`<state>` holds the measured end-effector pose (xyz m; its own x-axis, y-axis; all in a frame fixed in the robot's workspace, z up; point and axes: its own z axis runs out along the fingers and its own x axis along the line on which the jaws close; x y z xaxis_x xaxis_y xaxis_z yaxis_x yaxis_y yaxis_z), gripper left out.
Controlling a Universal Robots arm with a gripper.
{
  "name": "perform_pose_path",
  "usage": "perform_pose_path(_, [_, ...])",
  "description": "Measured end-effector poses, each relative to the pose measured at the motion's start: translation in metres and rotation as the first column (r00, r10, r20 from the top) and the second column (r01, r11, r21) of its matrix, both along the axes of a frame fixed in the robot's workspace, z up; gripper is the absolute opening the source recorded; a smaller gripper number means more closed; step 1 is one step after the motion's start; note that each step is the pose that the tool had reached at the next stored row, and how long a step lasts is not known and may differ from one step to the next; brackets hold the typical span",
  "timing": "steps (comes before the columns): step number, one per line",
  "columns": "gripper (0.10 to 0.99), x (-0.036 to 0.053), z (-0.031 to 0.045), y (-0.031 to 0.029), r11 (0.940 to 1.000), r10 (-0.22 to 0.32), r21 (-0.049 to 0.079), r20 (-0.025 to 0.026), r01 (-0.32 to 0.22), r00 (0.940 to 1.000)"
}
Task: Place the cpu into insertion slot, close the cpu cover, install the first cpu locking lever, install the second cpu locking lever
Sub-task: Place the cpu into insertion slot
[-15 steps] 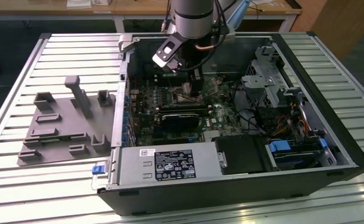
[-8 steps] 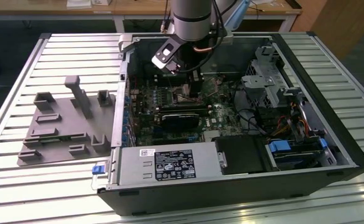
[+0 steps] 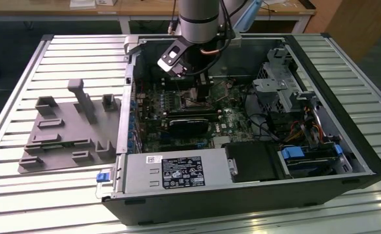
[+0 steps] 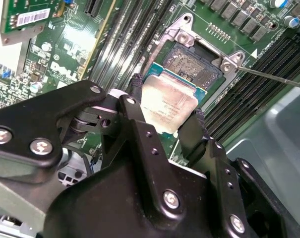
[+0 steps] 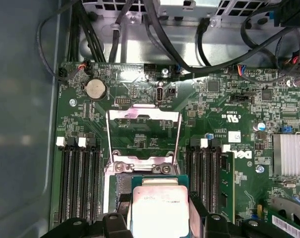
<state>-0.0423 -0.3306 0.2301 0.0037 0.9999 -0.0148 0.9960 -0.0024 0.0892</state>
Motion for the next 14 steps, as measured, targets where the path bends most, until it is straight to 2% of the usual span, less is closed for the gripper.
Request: perform_pose_path(14, [0.541, -0.0039, -0.0118, 0.0082, 0.9999, -0.012, -0.002, -0.0001, 0.012, 0.9999])
